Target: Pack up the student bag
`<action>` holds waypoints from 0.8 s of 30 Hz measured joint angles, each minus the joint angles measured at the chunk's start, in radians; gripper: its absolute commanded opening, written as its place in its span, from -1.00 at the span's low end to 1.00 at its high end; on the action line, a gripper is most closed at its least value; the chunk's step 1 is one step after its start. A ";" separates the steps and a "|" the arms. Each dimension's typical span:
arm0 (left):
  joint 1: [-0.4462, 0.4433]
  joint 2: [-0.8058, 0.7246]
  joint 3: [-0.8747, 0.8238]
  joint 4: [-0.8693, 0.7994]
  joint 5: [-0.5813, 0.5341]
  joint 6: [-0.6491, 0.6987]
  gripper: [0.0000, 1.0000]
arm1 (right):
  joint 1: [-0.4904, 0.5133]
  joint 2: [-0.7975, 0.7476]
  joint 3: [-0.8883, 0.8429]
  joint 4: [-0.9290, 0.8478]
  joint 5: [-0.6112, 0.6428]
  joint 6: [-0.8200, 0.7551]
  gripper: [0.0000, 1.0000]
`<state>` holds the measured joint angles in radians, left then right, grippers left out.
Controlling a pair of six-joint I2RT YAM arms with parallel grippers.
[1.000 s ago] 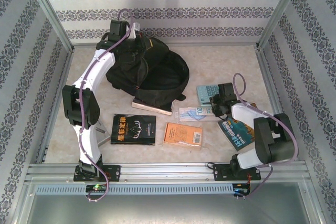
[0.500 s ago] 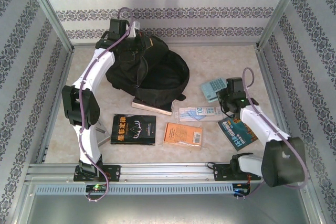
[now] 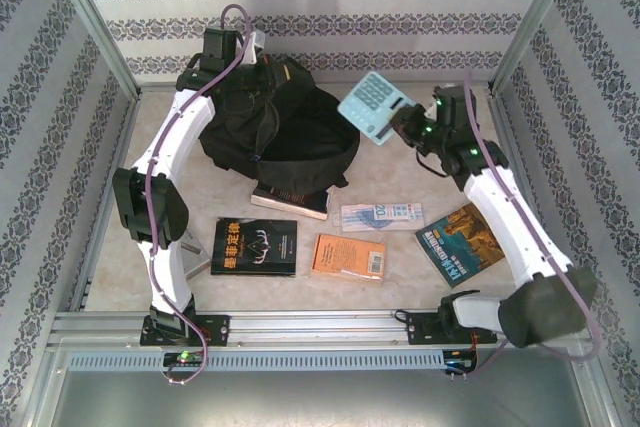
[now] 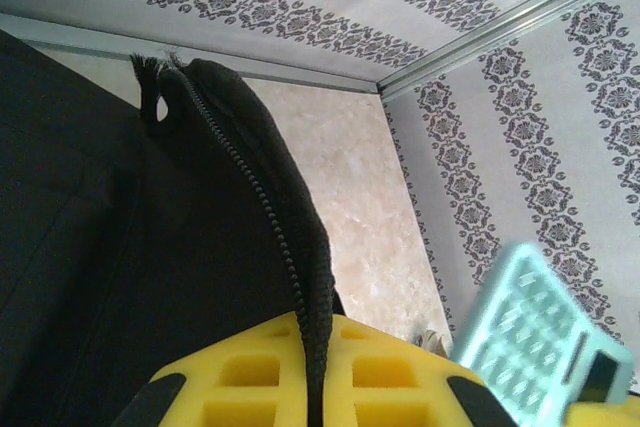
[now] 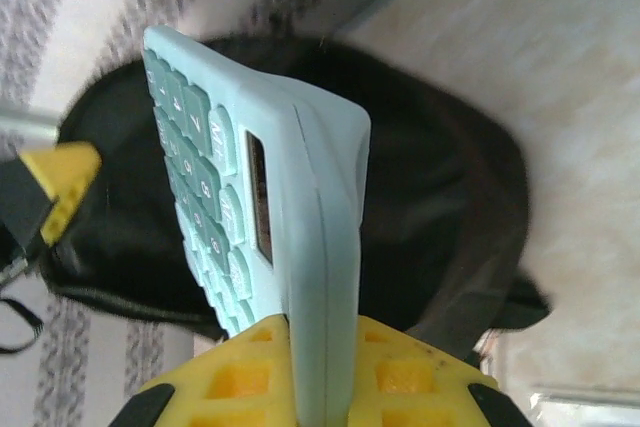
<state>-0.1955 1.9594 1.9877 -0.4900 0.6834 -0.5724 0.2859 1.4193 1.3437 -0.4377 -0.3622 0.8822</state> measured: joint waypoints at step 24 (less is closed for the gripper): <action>-0.060 -0.050 -0.026 0.006 0.079 0.000 -1.00 | 0.118 0.705 0.463 0.027 -0.103 0.253 -1.00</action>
<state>-0.2554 1.9099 1.9617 -0.4843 0.7624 -0.5728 0.4042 2.1239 1.8065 -0.4107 -0.4652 1.1347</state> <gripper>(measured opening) 0.087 0.120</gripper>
